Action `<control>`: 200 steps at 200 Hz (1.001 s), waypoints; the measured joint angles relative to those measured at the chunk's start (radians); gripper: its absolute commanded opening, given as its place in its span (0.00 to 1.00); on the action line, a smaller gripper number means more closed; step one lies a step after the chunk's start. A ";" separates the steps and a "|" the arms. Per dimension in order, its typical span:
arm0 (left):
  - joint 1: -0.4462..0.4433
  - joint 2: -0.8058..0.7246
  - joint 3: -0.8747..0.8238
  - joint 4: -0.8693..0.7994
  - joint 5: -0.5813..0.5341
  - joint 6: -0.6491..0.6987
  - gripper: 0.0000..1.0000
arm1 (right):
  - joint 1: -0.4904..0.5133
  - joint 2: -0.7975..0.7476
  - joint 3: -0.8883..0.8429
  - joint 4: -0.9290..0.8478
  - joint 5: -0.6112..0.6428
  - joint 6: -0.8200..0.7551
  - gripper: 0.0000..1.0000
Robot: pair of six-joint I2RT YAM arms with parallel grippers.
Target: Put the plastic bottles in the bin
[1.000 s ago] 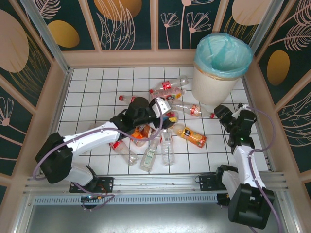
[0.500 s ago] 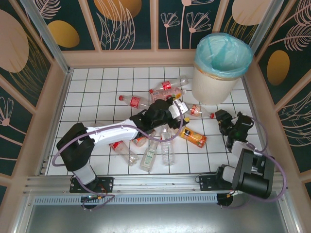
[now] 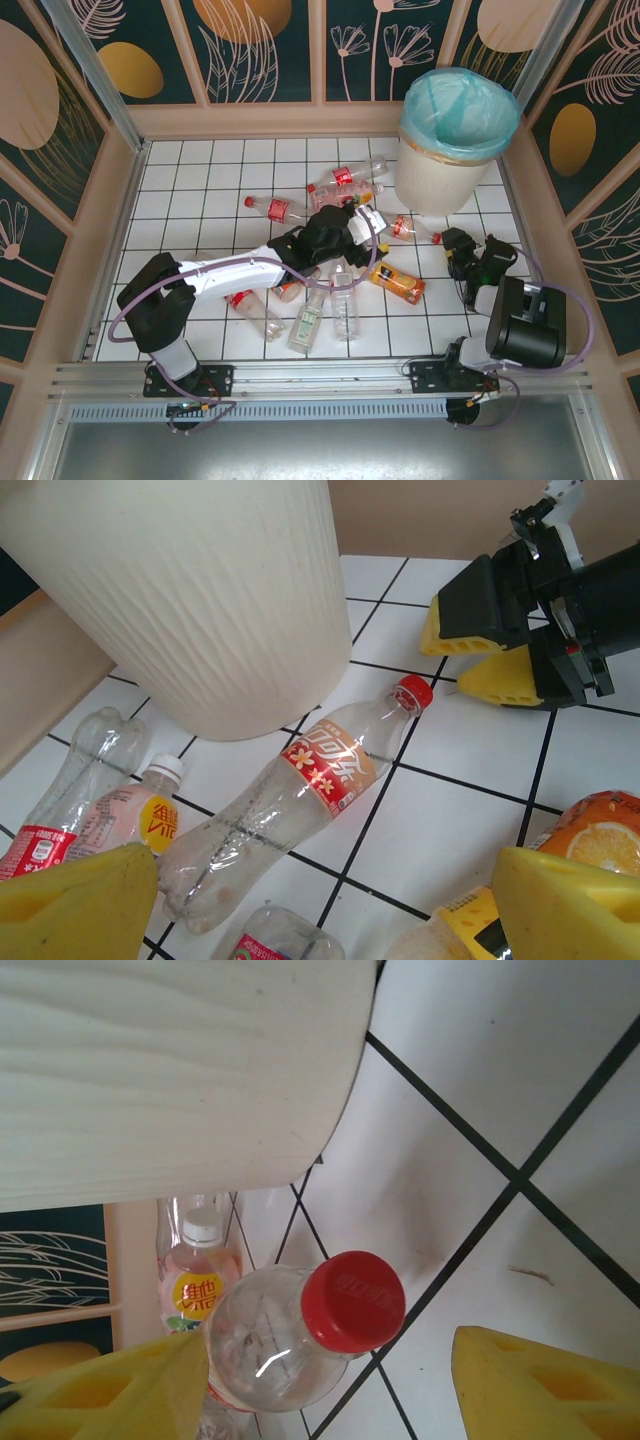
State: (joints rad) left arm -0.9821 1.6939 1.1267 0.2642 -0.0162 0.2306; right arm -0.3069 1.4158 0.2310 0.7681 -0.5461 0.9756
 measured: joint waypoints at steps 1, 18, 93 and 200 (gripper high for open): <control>0.000 0.000 0.000 0.000 0.000 0.000 0.87 | 0.000 0.003 0.000 0.000 0.000 0.000 0.66; 0.000 -0.002 -0.005 -0.003 -0.012 0.001 0.87 | 0.000 0.035 0.000 0.017 0.000 0.010 0.66; 0.000 -0.008 -0.031 -0.010 -0.038 -0.003 0.87 | 0.000 0.088 -0.005 0.105 -0.002 0.046 0.71; 0.000 -0.008 -0.031 -0.015 -0.049 -0.023 0.86 | -0.006 0.246 -0.042 0.393 -0.032 0.170 0.63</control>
State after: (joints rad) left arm -0.9821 1.6855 1.0954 0.2489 -0.0650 0.2081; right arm -0.3126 1.6623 0.1894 1.1614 -0.5777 1.1458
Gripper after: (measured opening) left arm 0.866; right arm 0.630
